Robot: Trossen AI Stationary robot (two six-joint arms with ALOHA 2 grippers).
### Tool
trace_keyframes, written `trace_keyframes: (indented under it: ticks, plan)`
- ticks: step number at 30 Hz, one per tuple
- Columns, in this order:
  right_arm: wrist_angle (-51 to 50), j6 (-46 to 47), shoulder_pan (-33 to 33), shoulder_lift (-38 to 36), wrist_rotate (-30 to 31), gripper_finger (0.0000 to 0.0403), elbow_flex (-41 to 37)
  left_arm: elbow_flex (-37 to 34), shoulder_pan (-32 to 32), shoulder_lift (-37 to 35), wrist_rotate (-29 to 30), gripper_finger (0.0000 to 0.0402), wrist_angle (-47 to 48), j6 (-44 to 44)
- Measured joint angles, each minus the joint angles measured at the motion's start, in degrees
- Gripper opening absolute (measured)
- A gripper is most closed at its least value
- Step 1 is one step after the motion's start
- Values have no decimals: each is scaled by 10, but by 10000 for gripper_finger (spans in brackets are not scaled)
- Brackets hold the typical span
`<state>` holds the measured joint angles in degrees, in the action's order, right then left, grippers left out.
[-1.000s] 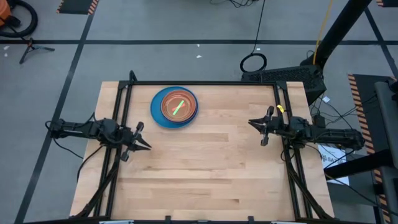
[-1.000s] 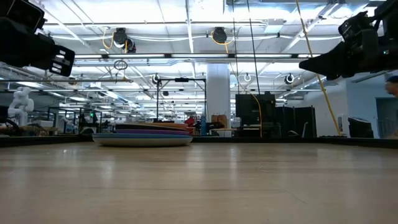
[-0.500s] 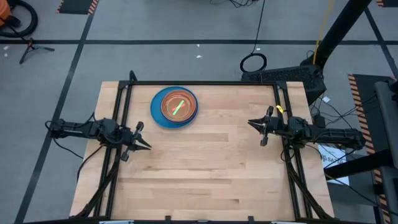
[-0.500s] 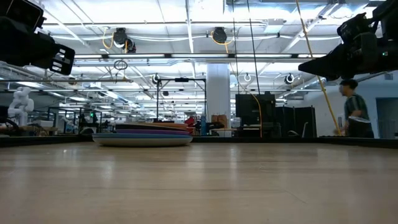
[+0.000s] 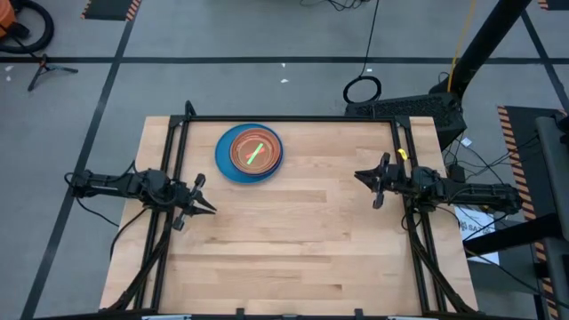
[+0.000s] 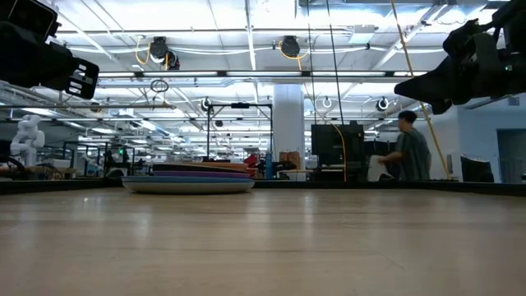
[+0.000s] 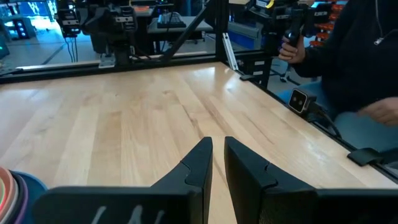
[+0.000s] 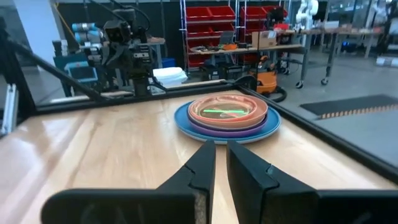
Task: Stack plastic plates
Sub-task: Return to Home Position
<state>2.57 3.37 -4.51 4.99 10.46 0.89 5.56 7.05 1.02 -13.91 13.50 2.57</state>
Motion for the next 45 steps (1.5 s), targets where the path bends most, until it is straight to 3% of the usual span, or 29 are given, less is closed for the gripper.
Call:
trace_keyframes:
  ticks: [45]
  plan:
    - [0, 20, 0, 0, 0, 34, 0, 0, 0, 0, 0, 49, 0, 0]
